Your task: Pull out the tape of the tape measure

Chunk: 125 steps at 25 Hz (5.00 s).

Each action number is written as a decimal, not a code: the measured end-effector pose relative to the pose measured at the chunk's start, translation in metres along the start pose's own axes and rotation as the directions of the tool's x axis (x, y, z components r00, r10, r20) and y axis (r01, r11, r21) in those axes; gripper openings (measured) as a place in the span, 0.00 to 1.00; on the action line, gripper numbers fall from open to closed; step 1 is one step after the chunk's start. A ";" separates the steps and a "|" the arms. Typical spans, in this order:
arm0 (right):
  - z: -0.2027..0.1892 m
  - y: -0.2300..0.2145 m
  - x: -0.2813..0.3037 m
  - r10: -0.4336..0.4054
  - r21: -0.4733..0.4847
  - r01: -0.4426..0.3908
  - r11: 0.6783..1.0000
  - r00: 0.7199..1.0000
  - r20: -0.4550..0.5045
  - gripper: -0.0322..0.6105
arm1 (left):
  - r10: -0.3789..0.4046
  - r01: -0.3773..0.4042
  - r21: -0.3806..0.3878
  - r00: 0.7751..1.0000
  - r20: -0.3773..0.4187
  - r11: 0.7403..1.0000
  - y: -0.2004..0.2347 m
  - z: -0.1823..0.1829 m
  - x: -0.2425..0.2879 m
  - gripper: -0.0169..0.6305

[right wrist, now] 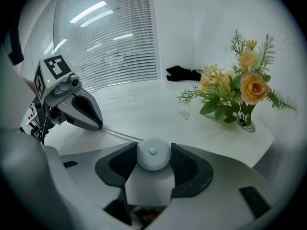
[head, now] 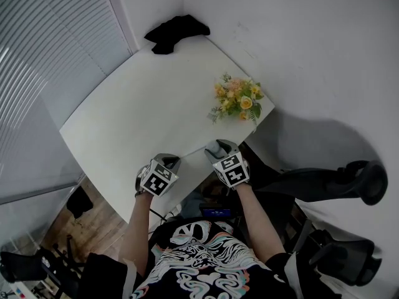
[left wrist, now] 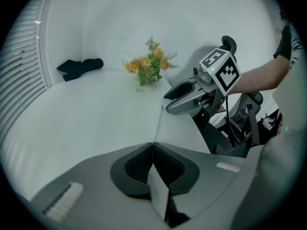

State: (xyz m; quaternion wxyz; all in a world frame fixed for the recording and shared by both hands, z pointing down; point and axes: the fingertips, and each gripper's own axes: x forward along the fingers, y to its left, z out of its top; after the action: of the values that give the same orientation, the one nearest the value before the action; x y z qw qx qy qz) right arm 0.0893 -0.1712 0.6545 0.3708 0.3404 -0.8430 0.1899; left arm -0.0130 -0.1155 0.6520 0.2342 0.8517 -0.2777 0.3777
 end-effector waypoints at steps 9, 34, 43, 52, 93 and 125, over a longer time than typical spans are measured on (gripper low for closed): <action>-0.001 -0.002 -0.001 -0.010 0.011 0.010 1.000 1.000 0.004 0.39 | 0.030 -0.031 -0.029 0.999 -0.012 0.999 0.004 -0.021 -0.015 0.03; 0.000 -0.003 0.000 -0.032 0.026 0.033 0.999 0.999 -0.012 0.39 | 0.126 -0.126 -0.140 0.992 -0.008 0.982 0.015 -0.064 -0.056 0.03; -0.001 -0.004 0.000 -0.036 0.026 0.036 0.999 0.999 -0.020 0.39 | 0.164 -0.162 -0.191 0.986 -0.009 0.968 0.016 -0.086 -0.076 0.03; -0.001 -0.005 0.001 -0.032 0.024 0.033 0.999 0.999 -0.026 0.39 | 0.191 -0.193 -0.193 0.981 -0.029 0.962 0.015 -0.097 -0.082 0.03; 0.000 -0.007 0.000 -0.051 0.041 0.052 0.998 0.998 -0.030 0.39 | 0.334 -0.353 -0.322 0.936 -0.115 0.879 0.009 -0.199 -0.150 0.03; 0.001 -0.007 0.000 -0.081 0.079 0.082 0.994 0.997 -0.011 0.39 | 0.416 -0.434 -0.374 0.900 -0.132 0.820 0.021 -0.229 -0.177 0.04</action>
State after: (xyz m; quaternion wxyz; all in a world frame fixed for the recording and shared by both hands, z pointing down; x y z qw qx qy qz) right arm 0.0938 -0.1762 0.6541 0.3677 0.3882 -0.8187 0.2094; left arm -0.2439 0.0609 0.6579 0.3168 0.6949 -0.5253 0.3753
